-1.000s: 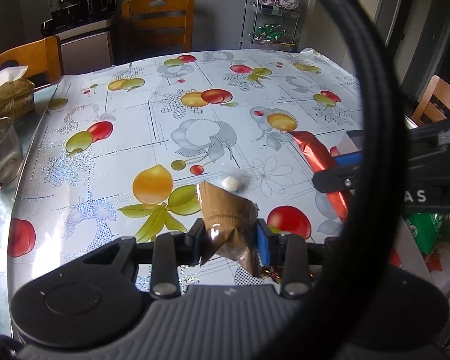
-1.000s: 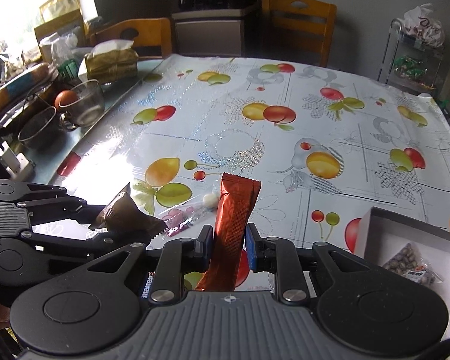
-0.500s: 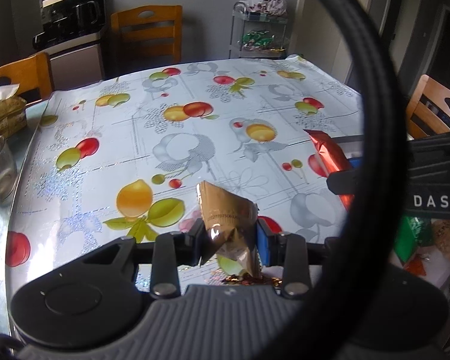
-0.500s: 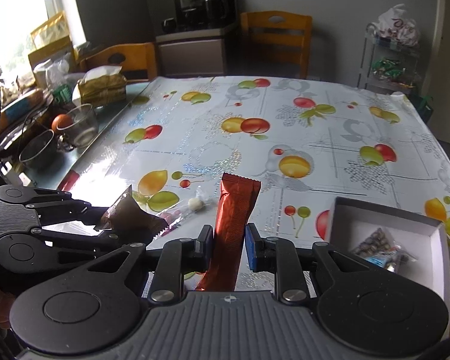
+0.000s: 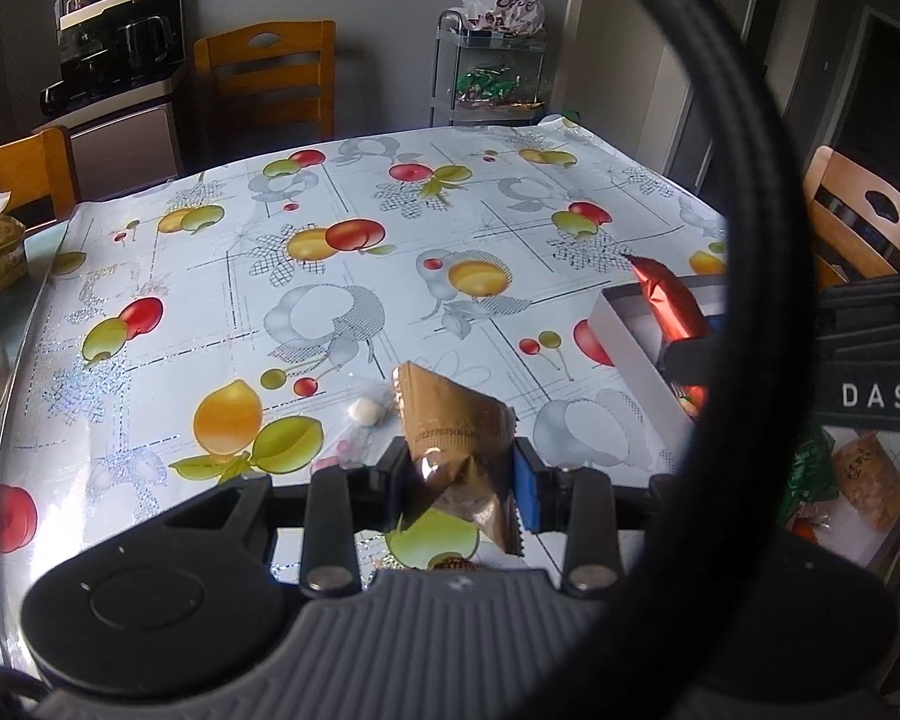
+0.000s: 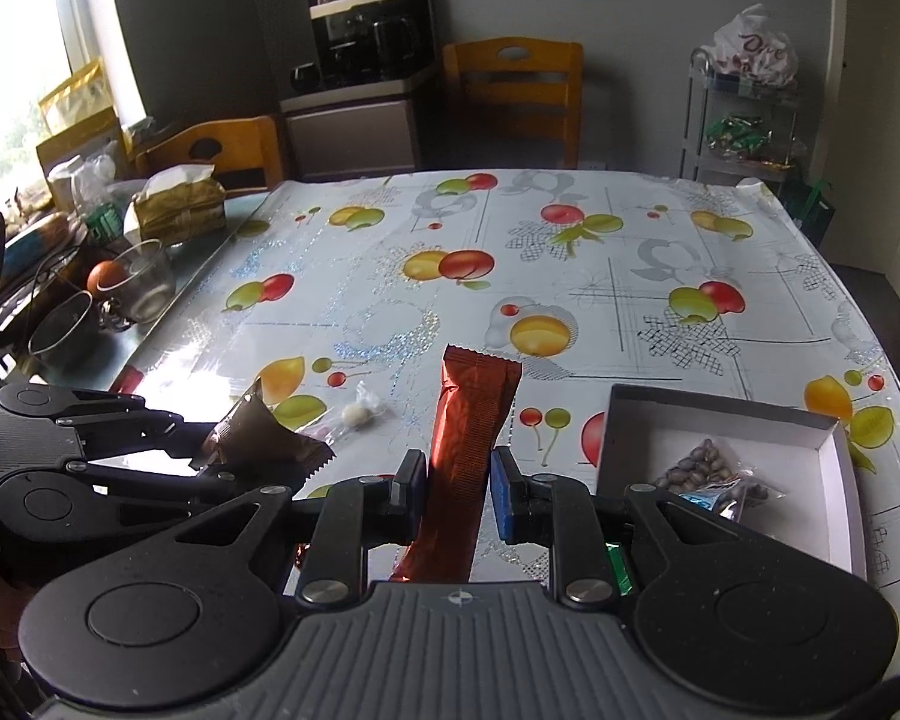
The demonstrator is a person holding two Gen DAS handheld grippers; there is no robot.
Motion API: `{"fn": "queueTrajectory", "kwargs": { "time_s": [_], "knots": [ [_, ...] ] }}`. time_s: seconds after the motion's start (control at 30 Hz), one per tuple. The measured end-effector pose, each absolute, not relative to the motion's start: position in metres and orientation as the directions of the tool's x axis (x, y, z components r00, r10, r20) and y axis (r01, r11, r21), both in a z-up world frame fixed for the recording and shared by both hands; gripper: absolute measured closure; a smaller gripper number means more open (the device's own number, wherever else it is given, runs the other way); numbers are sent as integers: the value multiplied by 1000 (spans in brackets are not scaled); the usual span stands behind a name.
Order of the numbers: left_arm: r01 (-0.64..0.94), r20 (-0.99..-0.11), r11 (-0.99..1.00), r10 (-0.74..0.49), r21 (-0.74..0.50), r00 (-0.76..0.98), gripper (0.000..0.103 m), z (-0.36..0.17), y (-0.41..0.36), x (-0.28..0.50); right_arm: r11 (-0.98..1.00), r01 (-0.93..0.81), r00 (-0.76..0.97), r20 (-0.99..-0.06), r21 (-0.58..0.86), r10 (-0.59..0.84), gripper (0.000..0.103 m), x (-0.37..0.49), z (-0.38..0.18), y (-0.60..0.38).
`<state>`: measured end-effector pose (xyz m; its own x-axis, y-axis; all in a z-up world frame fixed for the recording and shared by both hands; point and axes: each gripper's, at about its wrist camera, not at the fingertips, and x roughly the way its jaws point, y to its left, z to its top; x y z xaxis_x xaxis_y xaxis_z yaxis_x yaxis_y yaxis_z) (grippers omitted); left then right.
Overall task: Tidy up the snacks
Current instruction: 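Lift the gold sweet with the left tool while the right tool lifts the red bar, then lower both snacks into the white box and open both tools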
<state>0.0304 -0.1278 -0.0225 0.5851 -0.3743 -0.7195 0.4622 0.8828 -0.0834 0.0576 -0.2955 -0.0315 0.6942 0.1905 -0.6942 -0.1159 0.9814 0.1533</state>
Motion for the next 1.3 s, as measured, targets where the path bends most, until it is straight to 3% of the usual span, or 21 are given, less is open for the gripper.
{"fn": "queueTrajectory", "kwargs": {
  "time_s": [1.3],
  "knots": [
    [593,-683,801,-480,-85,551,71,-2,-177,29,987,35,746,-661,158,79,79,26,-19,-345]
  ]
}}
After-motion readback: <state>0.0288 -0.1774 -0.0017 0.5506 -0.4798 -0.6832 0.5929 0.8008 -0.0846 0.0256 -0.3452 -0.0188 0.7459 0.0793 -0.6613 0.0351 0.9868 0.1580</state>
